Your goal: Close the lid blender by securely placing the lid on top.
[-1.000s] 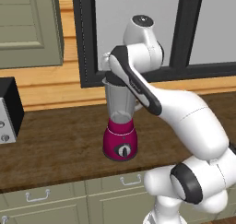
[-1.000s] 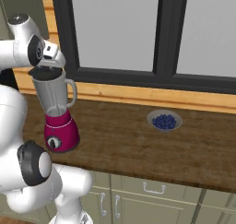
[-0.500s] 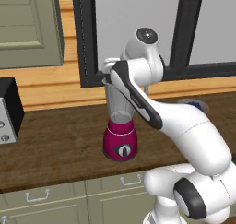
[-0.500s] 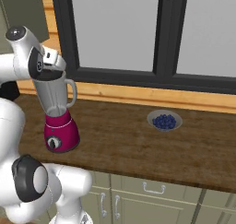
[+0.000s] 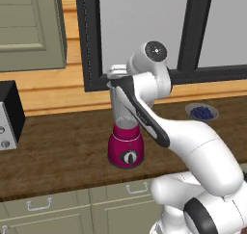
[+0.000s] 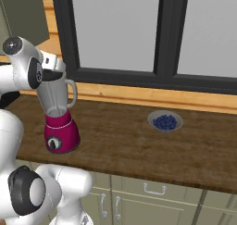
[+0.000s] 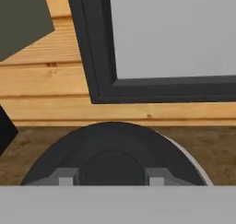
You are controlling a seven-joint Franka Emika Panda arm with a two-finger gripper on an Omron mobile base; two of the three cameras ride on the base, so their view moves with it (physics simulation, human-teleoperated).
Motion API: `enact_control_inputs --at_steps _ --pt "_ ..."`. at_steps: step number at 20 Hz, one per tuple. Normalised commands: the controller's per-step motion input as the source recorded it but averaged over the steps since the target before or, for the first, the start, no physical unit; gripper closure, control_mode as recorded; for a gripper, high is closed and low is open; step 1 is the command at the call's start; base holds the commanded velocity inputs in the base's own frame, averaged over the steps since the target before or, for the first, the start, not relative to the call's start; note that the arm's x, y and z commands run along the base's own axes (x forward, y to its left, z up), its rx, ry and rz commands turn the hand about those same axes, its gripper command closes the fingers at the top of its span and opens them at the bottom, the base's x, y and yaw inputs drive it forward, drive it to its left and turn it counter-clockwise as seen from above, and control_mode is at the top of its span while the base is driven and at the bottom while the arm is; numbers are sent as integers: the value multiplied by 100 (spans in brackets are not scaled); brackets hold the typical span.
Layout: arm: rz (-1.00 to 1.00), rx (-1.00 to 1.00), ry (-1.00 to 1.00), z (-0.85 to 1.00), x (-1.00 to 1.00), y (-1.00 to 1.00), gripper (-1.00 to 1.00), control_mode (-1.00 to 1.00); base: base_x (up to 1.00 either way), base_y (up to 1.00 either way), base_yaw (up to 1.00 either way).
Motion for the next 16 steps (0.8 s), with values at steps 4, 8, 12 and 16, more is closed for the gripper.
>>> enact_control_inputs --at_steps 4,8,12,16 --pt "0 -1 -18 -33 0 0 100 -100 0 0 0" --pt "0 -3 -9 -31 0 -11 100 -100 0 0 0" --pt "0 -4 0 -12 0 -31 100 -100 0 0 0" --pt "0 -5 0 -10 -4 -41 100 -100 0 0 0"
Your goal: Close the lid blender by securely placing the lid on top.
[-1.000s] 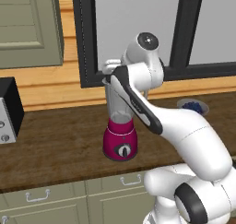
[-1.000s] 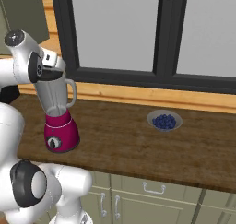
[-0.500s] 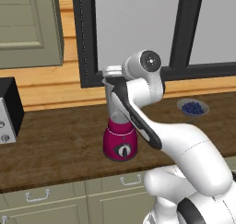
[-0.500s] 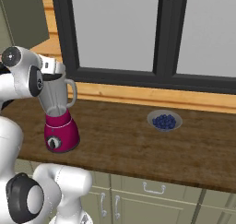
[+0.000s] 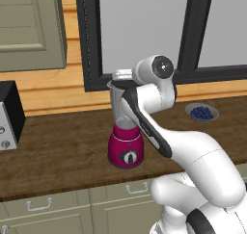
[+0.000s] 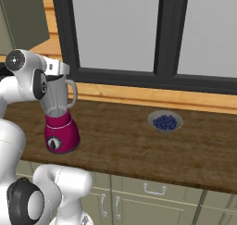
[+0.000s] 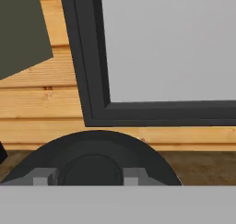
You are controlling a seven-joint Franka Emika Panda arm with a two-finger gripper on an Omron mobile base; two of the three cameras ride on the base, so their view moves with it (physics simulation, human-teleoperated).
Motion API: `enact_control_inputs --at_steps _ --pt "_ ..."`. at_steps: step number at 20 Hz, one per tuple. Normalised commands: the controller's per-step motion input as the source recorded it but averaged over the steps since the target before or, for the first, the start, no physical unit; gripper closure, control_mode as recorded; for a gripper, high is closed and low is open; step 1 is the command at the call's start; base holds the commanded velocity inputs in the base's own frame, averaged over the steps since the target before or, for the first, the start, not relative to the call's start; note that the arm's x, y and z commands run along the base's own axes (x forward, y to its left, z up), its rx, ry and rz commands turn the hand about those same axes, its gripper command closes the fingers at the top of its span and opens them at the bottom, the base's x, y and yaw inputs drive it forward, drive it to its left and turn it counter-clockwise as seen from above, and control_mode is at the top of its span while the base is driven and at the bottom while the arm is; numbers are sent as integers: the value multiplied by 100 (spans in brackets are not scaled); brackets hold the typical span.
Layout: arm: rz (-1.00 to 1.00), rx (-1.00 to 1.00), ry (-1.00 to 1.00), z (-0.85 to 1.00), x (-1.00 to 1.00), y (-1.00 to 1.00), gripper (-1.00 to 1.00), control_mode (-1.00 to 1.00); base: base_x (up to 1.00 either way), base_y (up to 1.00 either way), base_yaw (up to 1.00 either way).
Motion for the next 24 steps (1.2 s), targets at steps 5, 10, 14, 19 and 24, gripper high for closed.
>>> enact_control_inputs --at_steps 5,10,14,19,24 --pt "0 -8 1 -15 -17 -31 100 -100 0 0 0" --pt "2 -11 1 -20 -38 -8 100 -100 0 0 0" --pt "6 -15 6 -43 -37 0 100 -100 0 0 0" --pt "6 -12 7 -50 -17 0 100 -100 0 0 0" --pt "3 -2 0 -3 -60 -11 100 -100 0 0 0"
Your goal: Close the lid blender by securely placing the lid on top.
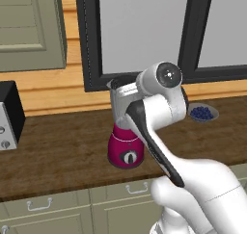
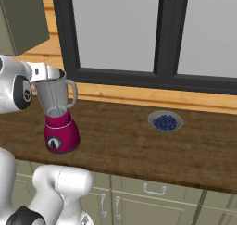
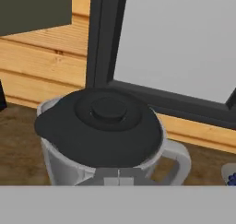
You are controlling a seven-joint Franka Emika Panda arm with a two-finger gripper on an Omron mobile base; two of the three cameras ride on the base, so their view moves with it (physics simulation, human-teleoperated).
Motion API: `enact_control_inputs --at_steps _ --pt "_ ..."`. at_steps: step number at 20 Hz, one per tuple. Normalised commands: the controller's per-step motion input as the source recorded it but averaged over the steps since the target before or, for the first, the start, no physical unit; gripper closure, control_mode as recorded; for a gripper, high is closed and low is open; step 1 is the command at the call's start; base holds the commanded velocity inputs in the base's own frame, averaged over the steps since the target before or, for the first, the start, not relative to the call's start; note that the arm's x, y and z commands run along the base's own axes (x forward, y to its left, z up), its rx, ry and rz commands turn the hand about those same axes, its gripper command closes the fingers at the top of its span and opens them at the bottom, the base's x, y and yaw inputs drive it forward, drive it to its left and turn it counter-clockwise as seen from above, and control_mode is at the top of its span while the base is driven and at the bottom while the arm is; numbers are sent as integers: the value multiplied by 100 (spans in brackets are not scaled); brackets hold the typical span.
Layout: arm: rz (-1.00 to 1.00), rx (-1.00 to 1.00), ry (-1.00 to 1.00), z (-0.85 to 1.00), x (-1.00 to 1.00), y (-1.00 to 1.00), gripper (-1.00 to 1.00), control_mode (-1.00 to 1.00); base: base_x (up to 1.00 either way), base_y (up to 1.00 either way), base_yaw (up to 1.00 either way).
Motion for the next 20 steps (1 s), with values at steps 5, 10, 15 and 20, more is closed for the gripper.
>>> enact_control_inputs --at_steps 5,10,15,20 --pt "1 0 0 6 -99 -6 -100 -100 0 0 0" --pt "0 0 -4 12 -100 0 -100 -100 0 0 0" --pt "0 -2 -6 29 -93 13 -100 -100 0 0 0" --pt "4 -11 -16 47 -60 68 -100 -100 0 0 0"
